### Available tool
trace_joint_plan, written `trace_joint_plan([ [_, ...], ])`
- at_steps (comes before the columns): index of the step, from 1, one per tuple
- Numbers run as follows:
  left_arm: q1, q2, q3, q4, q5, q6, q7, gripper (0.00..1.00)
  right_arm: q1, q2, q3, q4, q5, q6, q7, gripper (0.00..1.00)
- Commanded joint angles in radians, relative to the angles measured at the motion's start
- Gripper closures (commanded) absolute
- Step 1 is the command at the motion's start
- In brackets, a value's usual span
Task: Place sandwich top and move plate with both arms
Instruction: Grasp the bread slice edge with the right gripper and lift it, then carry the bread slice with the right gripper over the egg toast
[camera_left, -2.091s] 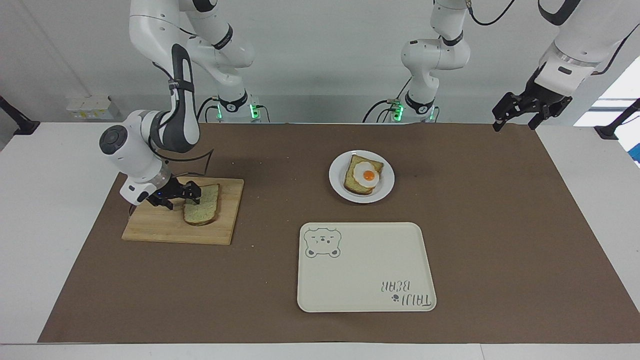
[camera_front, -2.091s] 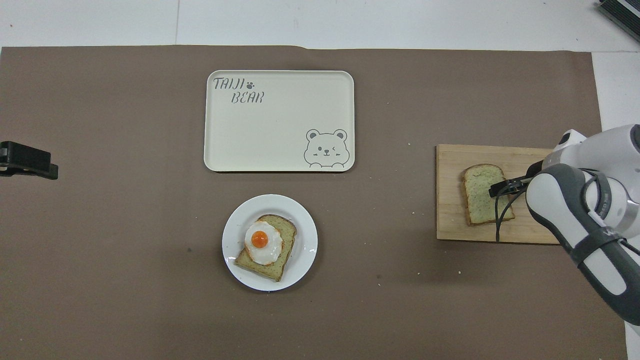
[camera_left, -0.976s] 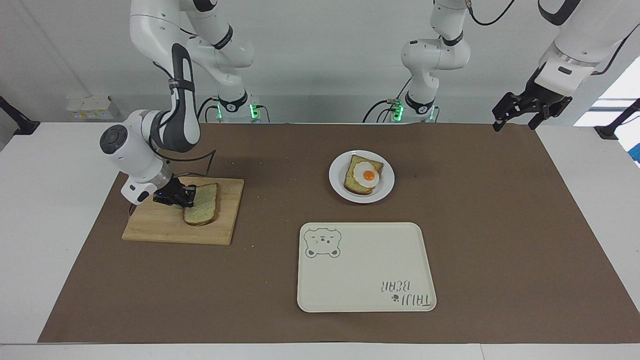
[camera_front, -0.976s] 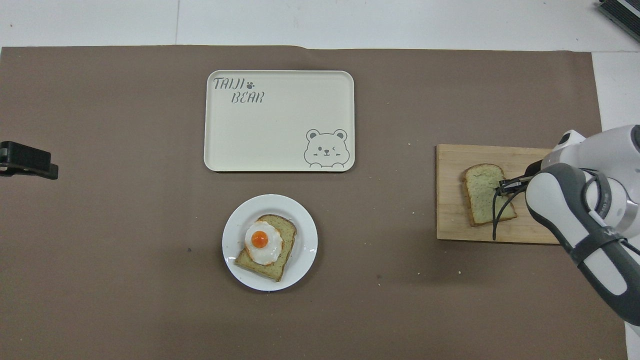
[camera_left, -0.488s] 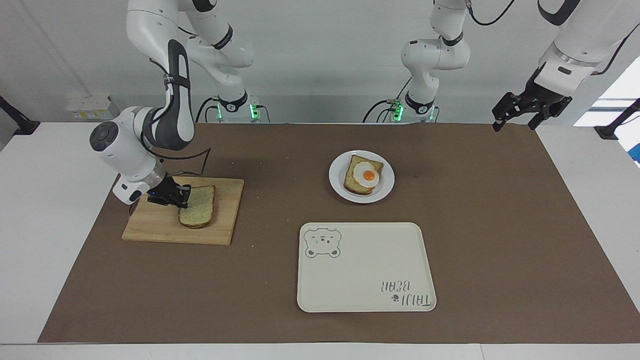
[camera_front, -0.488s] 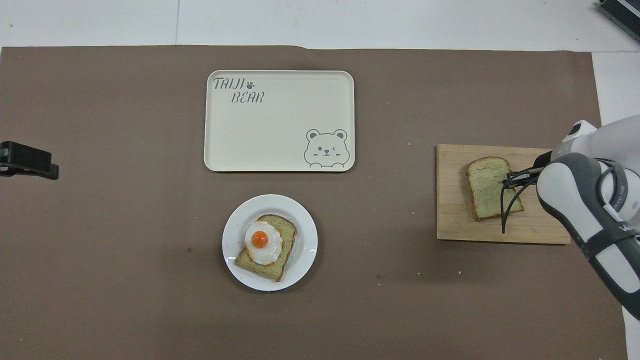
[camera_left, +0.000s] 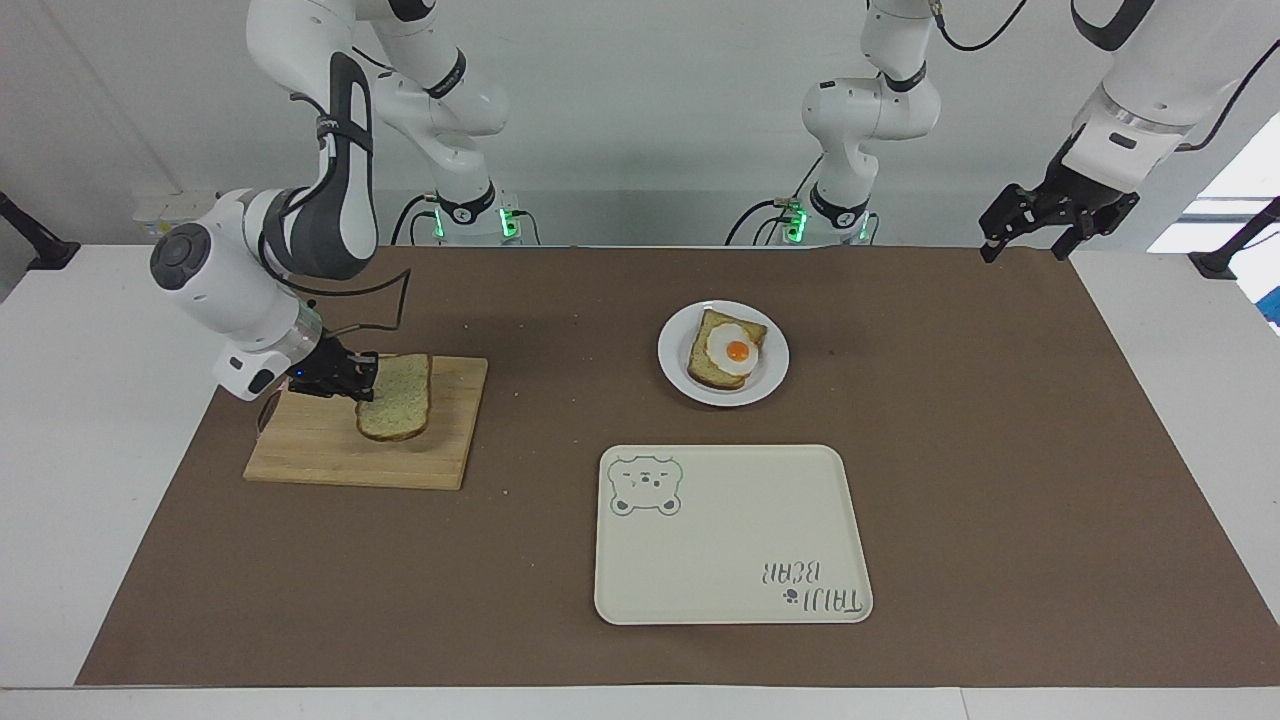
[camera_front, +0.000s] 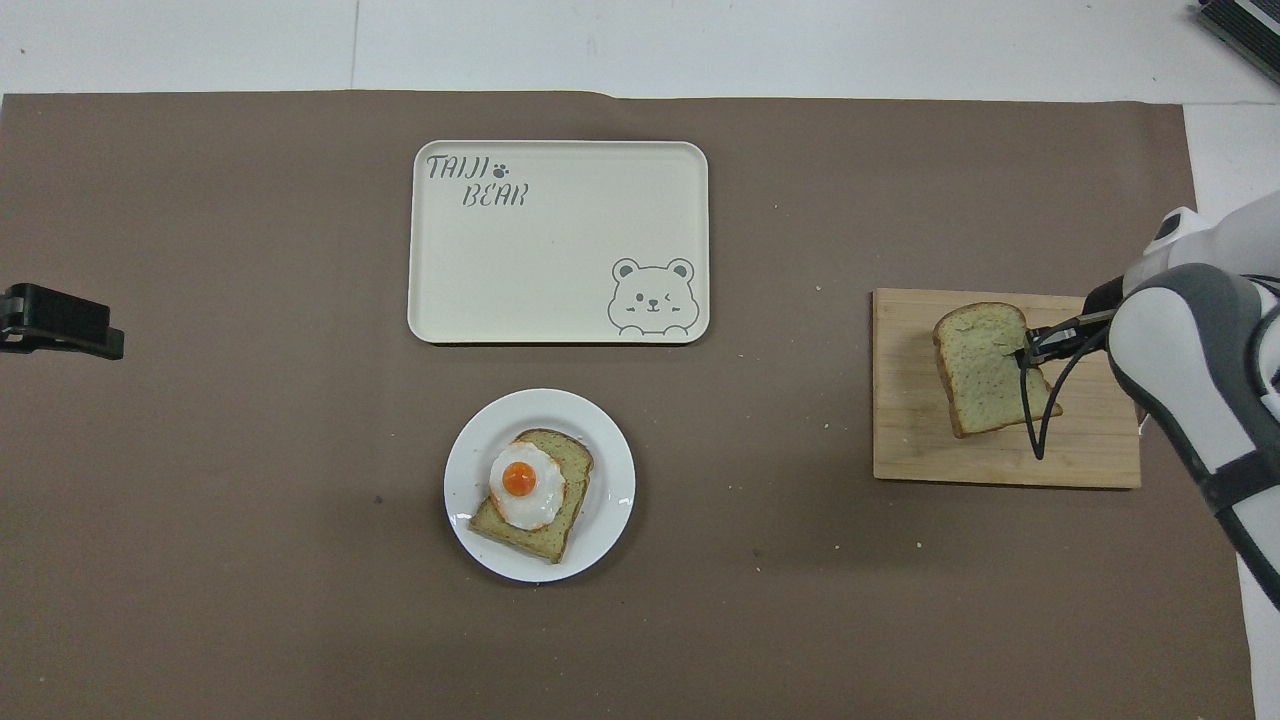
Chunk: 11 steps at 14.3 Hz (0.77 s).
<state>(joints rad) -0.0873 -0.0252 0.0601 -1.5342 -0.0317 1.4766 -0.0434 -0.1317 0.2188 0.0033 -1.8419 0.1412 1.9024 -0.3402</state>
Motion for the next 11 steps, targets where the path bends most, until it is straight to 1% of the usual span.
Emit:
trace_joint_plan([
  [1, 0.007, -0.009, 0.000, -0.004, -0.011, -0.009, 0.008, 0.00, 0.029, -0.018, 0.023, 0.032, 0.012, -0.055, 0.085, 1.00],
  [3, 0.011, -0.007, 0.001, -0.004, -0.011, -0.009, 0.008, 0.00, 0.050, -0.030, 0.050, 0.032, 0.012, -0.063, 0.168, 1.00],
  [5, 0.011, -0.007, 0.001, -0.004, -0.011, -0.009, 0.008, 0.00, 0.086, -0.030, 0.096, 0.032, 0.014, -0.063, 0.292, 1.00],
  [7, 0.009, -0.007, 0.001, -0.004, -0.011, -0.010, 0.010, 0.00, 0.130, -0.030, 0.142, 0.032, 0.012, -0.042, 0.430, 1.00],
  [10, 0.000, -0.013, -0.003, -0.012, -0.014, -0.039, 0.005, 0.00, 0.205, -0.032, 0.179, 0.030, 0.015, 0.010, 0.594, 1.00],
  [11, -0.003, -0.025, -0.006, -0.044, -0.028, -0.033, 0.014, 0.00, 0.221, -0.032, 0.191, 0.030, 0.015, 0.026, 0.637, 1.00],
])
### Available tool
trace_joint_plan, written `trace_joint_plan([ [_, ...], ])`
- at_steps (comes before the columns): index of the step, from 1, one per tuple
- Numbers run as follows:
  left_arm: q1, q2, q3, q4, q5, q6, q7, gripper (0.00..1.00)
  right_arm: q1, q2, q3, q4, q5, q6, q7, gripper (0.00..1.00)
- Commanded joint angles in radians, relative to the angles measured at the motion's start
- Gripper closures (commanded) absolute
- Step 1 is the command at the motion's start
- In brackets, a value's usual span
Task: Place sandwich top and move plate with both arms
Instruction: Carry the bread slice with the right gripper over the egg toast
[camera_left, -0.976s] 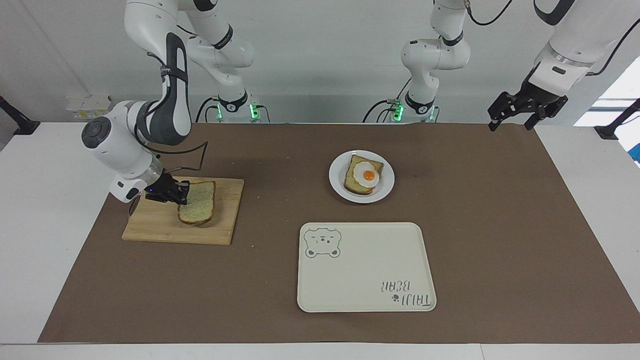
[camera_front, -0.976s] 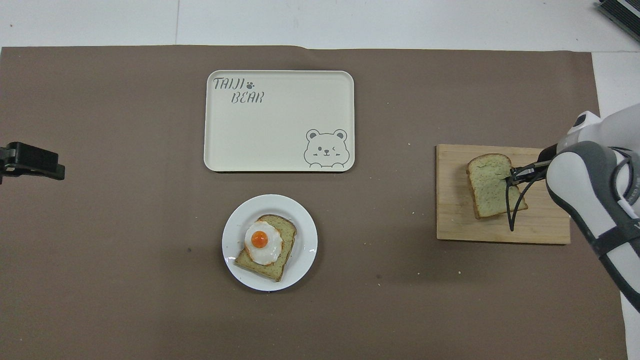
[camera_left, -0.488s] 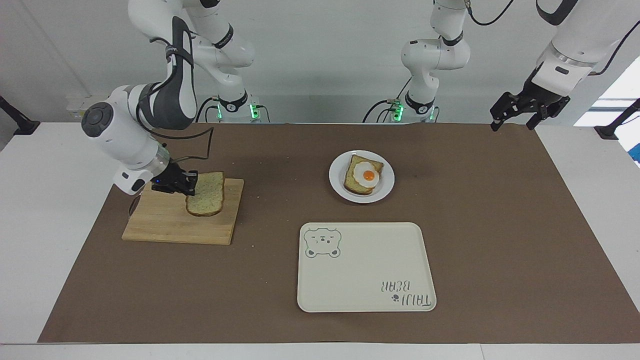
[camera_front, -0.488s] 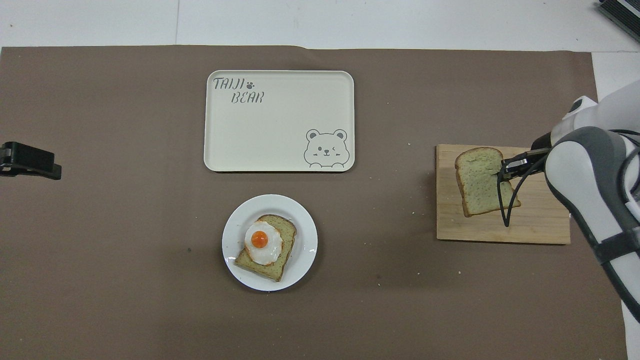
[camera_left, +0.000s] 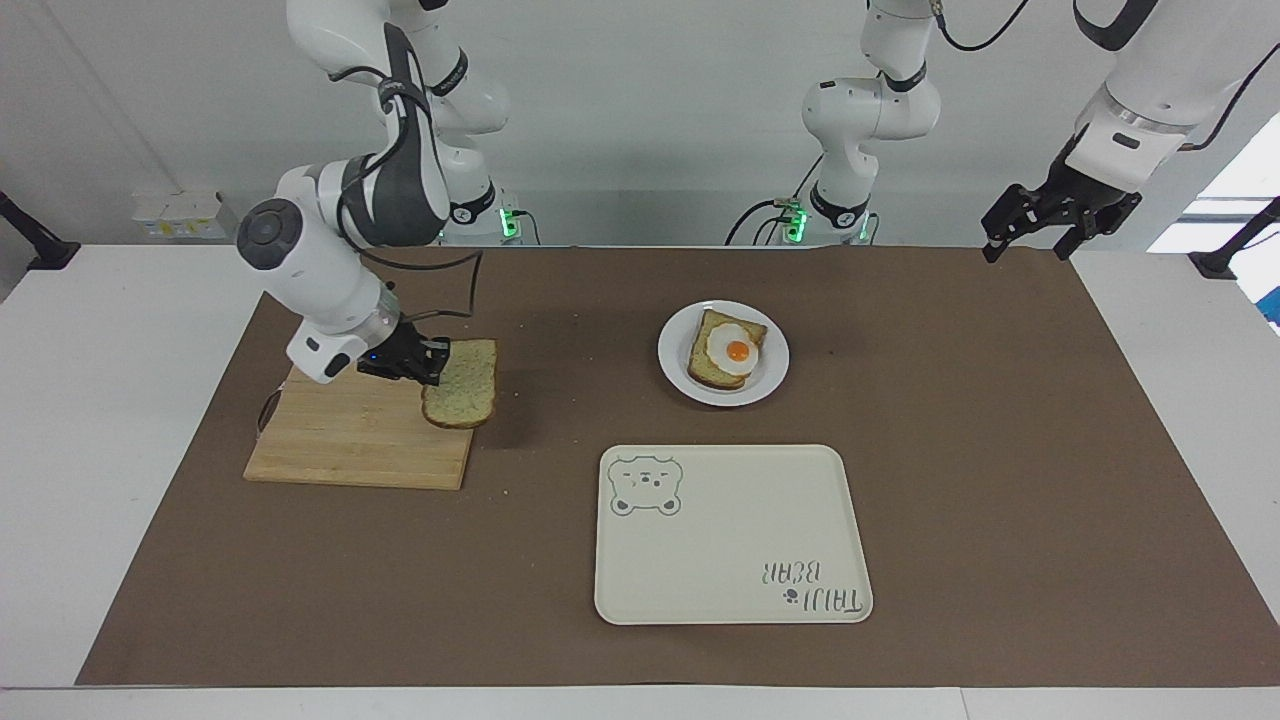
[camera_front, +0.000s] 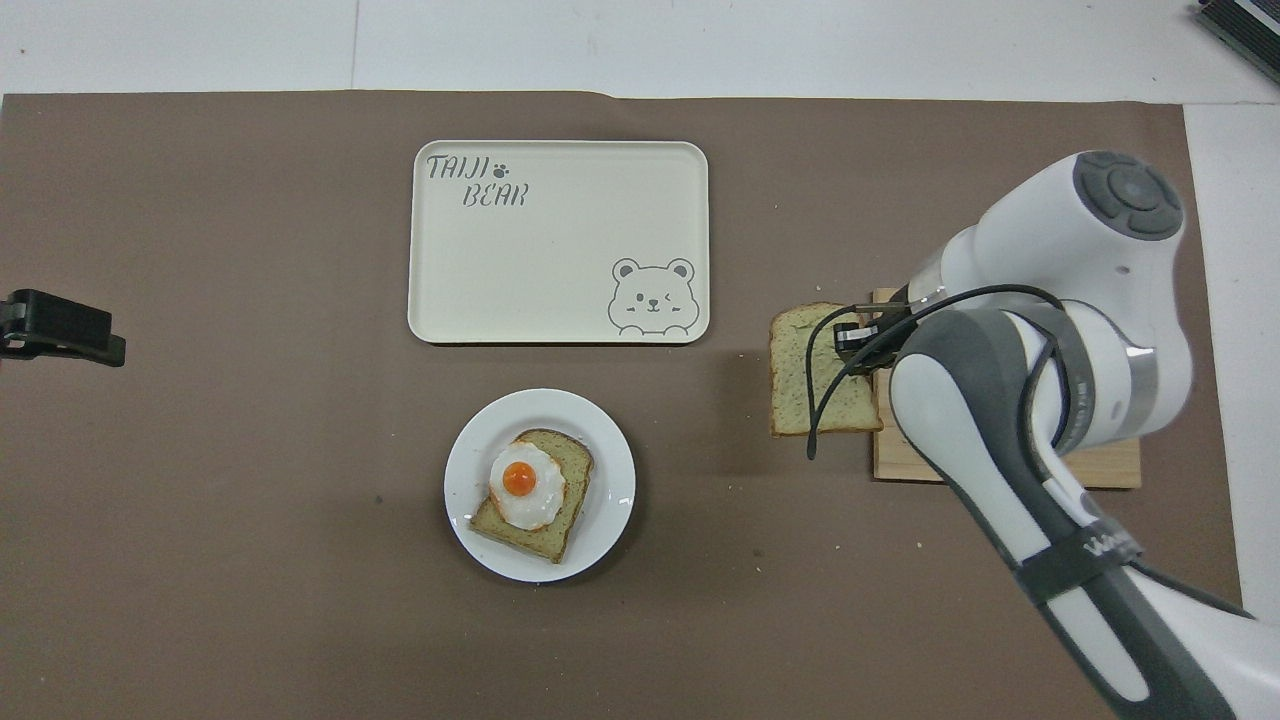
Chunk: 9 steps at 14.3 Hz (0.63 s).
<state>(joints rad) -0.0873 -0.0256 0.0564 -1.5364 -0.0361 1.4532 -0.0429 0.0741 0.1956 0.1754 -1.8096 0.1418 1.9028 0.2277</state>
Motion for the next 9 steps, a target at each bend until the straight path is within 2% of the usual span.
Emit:
trace_joint_plan([
  [1, -0.005, -0.045, 0.000, -0.072, -0.051, 0.013, 0.014, 0.00, 0.023, -0.013, 0.036, -0.004, 0.048, 0.039, 0.102, 1.00],
  [3, -0.003, -0.054, 0.000, -0.122, -0.093, 0.042, 0.040, 0.00, 0.035, -0.018, 0.042, -0.008, 0.146, 0.067, 0.127, 1.00],
  [6, 0.006, -0.074, 0.002, -0.183, -0.142, 0.065, 0.164, 0.00, 0.101, -0.008, 0.042, -0.010, 0.171, 0.088, 0.179, 1.00],
  [9, 0.050, -0.122, 0.010, -0.296, -0.241, 0.160, 0.228, 0.00, 0.194, 0.010, 0.042, -0.036, 0.171, 0.177, 0.290, 1.00],
])
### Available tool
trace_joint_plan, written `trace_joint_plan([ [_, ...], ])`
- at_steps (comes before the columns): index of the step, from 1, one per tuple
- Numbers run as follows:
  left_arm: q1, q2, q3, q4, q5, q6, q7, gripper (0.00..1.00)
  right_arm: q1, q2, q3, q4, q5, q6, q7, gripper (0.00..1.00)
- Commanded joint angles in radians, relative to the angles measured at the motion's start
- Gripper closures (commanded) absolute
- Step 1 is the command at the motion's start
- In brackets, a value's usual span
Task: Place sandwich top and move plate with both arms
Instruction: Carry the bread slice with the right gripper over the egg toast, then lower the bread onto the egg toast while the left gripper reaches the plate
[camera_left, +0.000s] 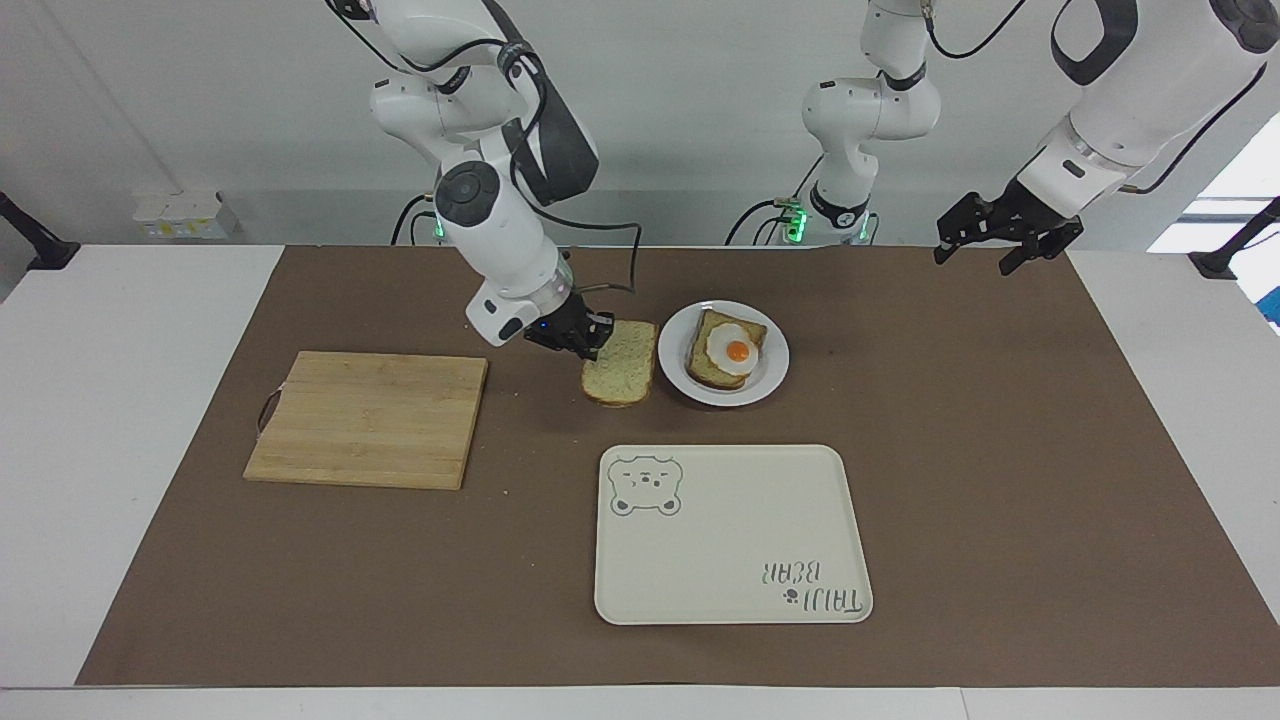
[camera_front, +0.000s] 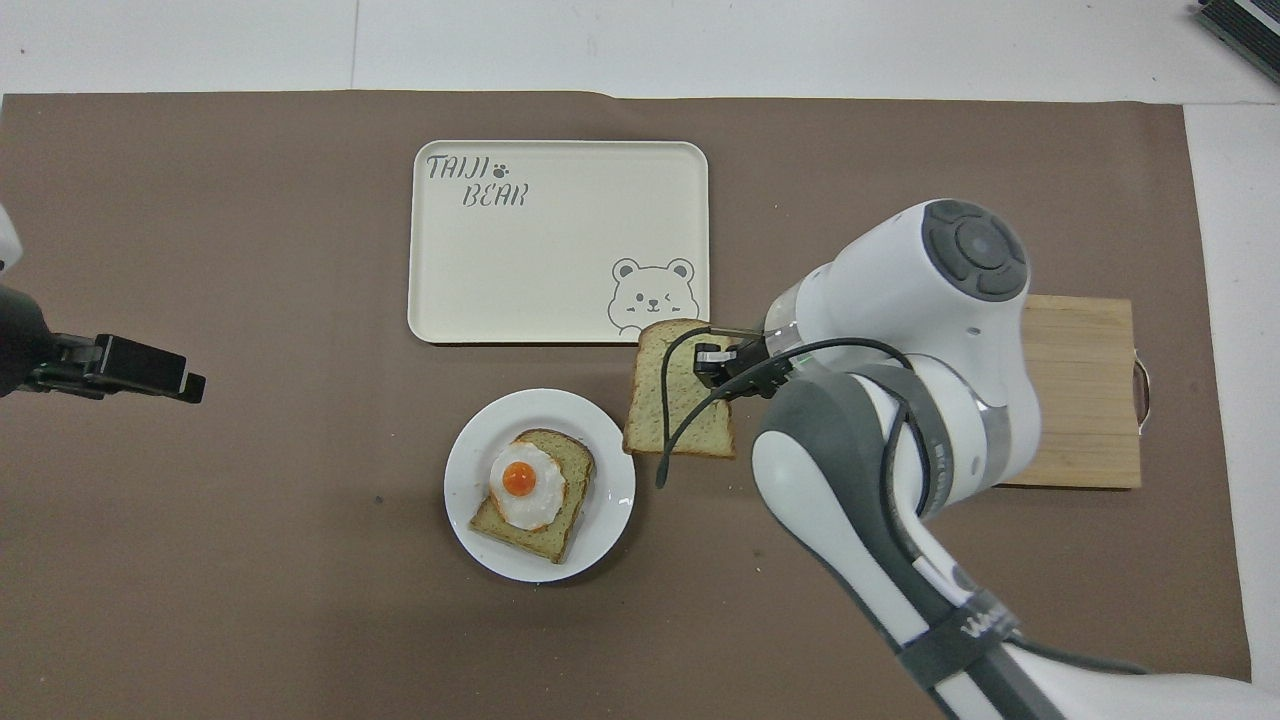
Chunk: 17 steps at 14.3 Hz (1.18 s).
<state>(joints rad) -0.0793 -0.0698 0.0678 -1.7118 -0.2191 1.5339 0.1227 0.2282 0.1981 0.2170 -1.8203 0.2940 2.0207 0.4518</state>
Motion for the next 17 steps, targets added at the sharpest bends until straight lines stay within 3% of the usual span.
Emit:
trace_joint_plan([
  [1, 0.045, -0.084, -0.002, -0.141, -0.065, 0.091, 0.112, 0.00, 0.055, 0.009, 0.001, -0.025, 0.020, 0.068, 0.080, 1.00],
  [5, 0.113, -0.082, -0.002, -0.192, -0.147, 0.092, 0.262, 0.00, 0.127, 0.035, 0.001, -0.031, 0.037, 0.078, 0.084, 1.00],
  [9, 0.159, -0.074, -0.002, -0.256, -0.218, 0.101, 0.377, 0.00, 0.207, 0.109, 0.001, -0.031, 0.039, 0.183, 0.123, 1.00],
  [13, 0.176, -0.076, -0.002, -0.372, -0.281, 0.124, 0.471, 0.00, 0.259, 0.135, 0.001, -0.043, 0.040, 0.220, 0.131, 1.00],
  [17, 0.173, -0.073, -0.002, -0.509, -0.360, 0.227, 0.558, 0.00, 0.272, 0.161, 0.001, -0.050, 0.040, 0.277, 0.128, 1.00],
])
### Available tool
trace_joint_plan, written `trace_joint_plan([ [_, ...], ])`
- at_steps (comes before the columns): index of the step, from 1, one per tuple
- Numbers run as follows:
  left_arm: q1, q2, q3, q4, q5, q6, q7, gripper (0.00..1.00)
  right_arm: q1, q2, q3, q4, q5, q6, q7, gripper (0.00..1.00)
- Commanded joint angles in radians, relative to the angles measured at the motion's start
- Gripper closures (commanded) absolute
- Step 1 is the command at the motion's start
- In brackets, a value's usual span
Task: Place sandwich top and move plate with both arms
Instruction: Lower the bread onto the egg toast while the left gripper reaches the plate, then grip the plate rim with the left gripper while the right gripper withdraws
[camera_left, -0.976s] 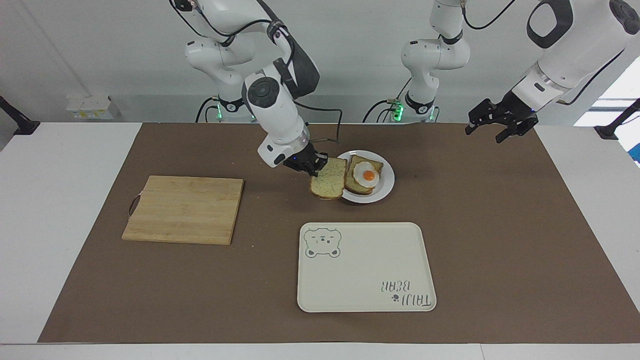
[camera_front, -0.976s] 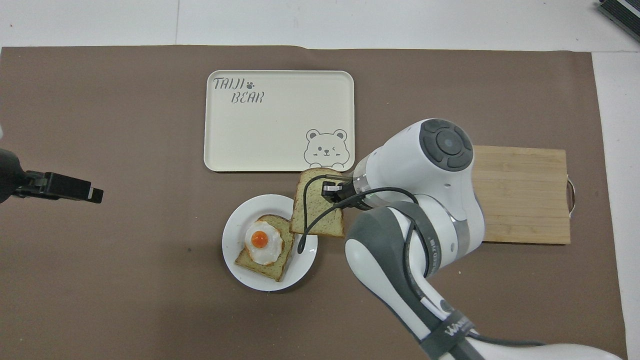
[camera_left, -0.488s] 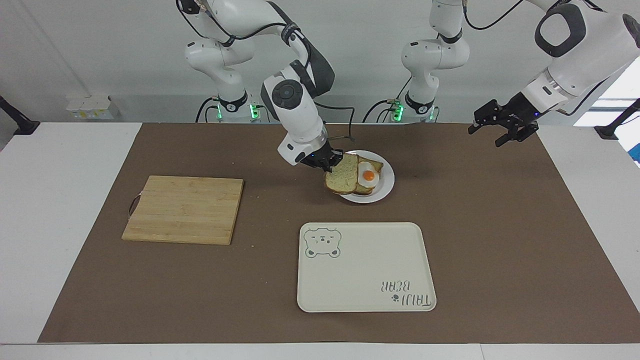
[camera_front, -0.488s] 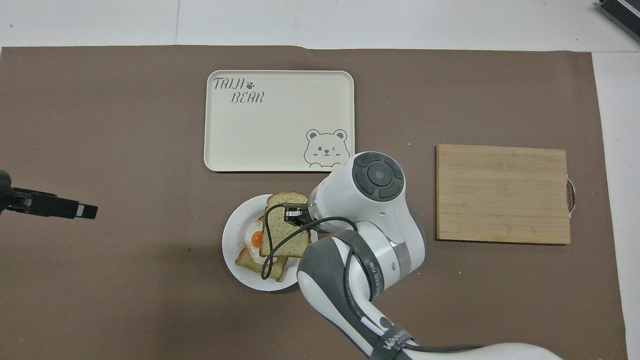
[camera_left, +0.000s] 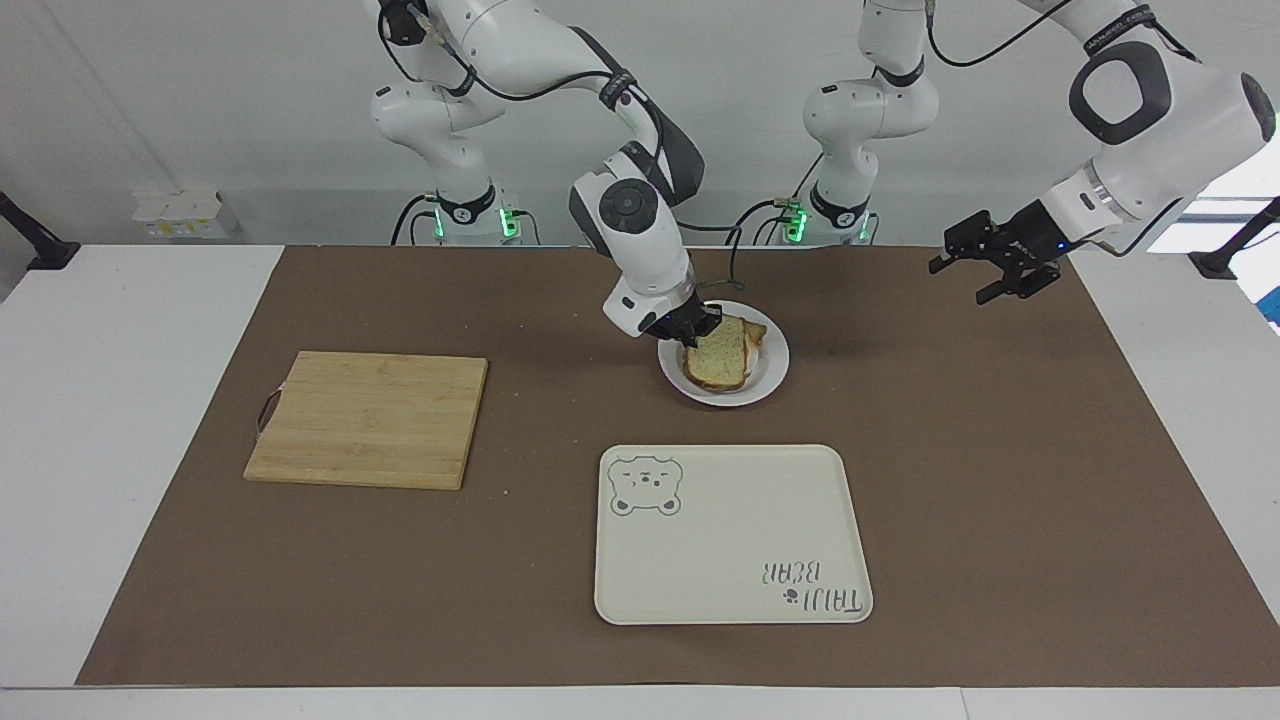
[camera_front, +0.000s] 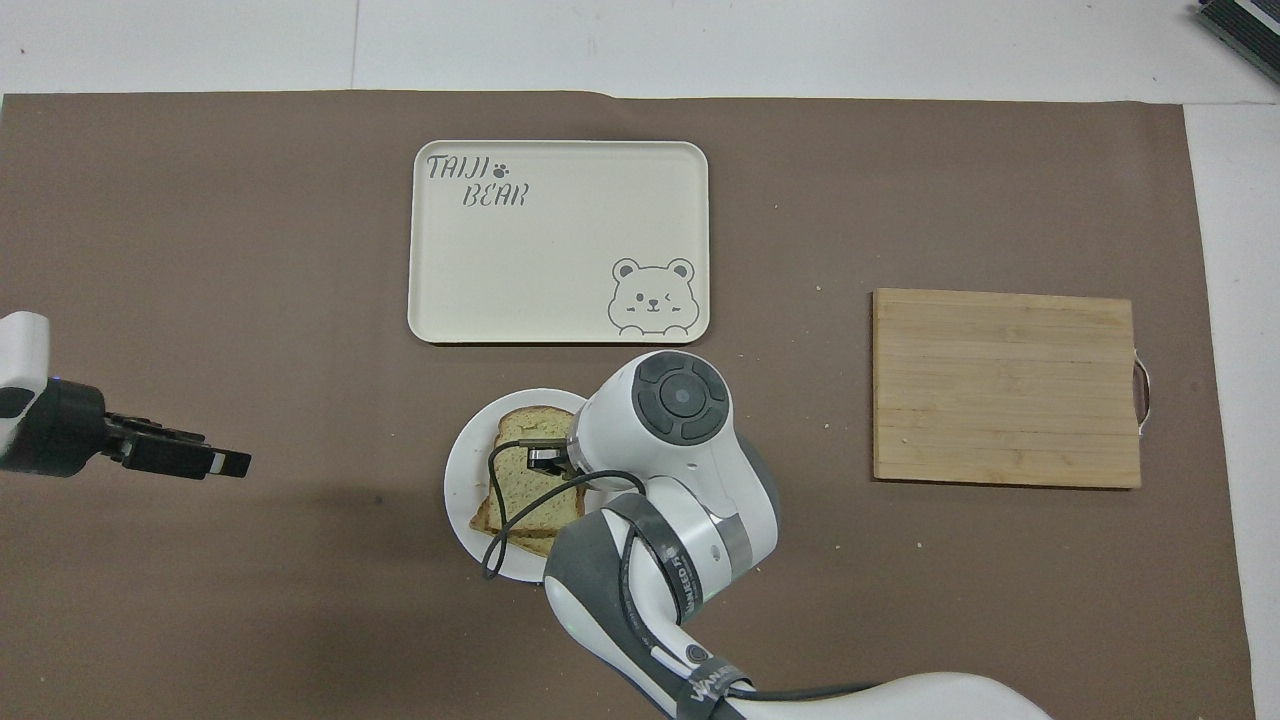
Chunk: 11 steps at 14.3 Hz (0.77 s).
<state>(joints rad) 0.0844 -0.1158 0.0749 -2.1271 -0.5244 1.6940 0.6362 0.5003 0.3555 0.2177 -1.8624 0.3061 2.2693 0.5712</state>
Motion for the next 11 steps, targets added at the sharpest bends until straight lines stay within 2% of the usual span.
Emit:
trace_joint_plan([
  [1, 0.002, -0.028, -0.012, -0.129, -0.080, 0.094, 0.051, 0.00, -0.002, 0.003, 0.000, -0.008, 0.027, 0.029, 0.000, 1.00],
  [2, -0.030, -0.027, -0.012, -0.154, -0.106, 0.119, 0.056, 0.00, -0.011, 0.007, -0.001, -0.005, 0.022, 0.027, -0.007, 0.66],
  [3, -0.061, -0.027, -0.012, -0.174, -0.123, 0.157, 0.056, 0.00, -0.016, 0.008, -0.001, 0.003, 0.005, 0.027, -0.016, 0.01],
  [8, -0.207, 0.007, -0.012, -0.280, -0.273, 0.363, 0.056, 0.00, -0.045, -0.003, -0.014, 0.017, -0.056, 0.035, -0.045, 0.00],
  [9, -0.222, 0.036, -0.012, -0.287, -0.295, 0.389, 0.056, 0.01, -0.067, -0.004, -0.014, 0.025, -0.088, 0.039, -0.047, 0.00],
  [11, -0.256, 0.073, -0.012, -0.290, -0.334, 0.424, 0.057, 0.26, -0.120, -0.012, -0.012, 0.049, -0.157, 0.038, -0.051, 0.00],
])
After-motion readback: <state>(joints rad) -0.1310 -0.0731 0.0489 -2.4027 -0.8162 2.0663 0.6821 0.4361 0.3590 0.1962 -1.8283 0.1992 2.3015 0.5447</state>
